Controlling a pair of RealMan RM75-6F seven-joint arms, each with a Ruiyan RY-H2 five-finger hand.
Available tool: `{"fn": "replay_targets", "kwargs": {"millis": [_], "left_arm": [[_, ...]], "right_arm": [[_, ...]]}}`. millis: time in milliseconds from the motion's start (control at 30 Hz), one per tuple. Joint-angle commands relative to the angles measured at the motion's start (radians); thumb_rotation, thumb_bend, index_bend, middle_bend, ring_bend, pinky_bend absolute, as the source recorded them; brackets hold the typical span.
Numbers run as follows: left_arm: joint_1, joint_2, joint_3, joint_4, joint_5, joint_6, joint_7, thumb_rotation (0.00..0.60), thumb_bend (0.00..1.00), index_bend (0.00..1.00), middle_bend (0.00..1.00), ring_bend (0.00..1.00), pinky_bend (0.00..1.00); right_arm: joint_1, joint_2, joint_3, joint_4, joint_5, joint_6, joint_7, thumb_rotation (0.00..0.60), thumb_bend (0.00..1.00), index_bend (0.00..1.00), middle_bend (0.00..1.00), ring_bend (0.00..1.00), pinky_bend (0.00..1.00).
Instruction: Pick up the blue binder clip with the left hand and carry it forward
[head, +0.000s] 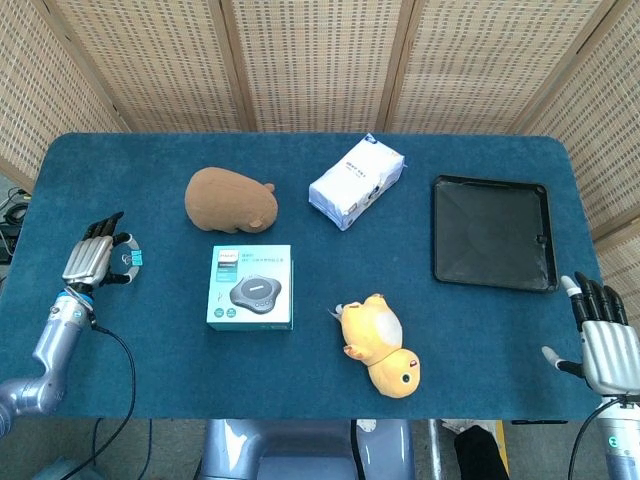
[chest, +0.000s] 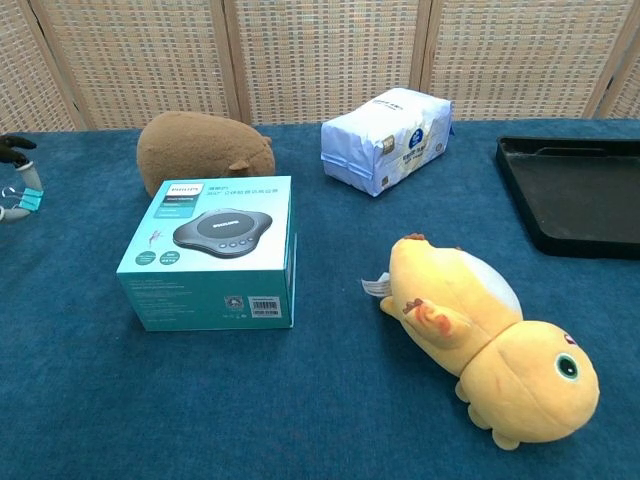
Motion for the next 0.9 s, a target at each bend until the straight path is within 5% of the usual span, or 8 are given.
{"fn": "replay_targets", "kwargs": {"millis": [33,400,633,900], "left_arm": [[0.008,0.121,-0.015,-0.231,0.112,0.108,-0.002,0.6,0.35,0.53,0.0,0.0,0.0],[-0.101,0.194,-0.04,-0.56,0.073,0.068,0.286,0.6,0.35,0.53,0.0,0.0,0.0],[-0.183,0.123,-0.014,-0.606,-0.065,0.044,0.532,0.6,0.35,0.53,0.0,0.0,0.0],[-0.245,0.018,0.022,-0.575,-0.18,0.06,0.675,0.6,0.34,0.53,0.0,0.0,0.0]], "right_arm": [[0.0,0.002,0.0,0.0,0.0,-0.001,0.005,0.6,0.0,0.05,0.0,0.0,0.0],[0.0,0.012,0.002,0.001,0.005,-0.006,0.028,0.6,0.0,0.05,0.0,0.0,0.0],[0.002,0.012,-0.002,0.003,0.004,-0.011,0.027,0.6,0.0,0.05,0.0,0.0,0.0],[0.003,0.013,-0.001,0.004,0.007,-0.014,0.033,0.6,0.0,0.05,0.0,0.0,0.0]]}}
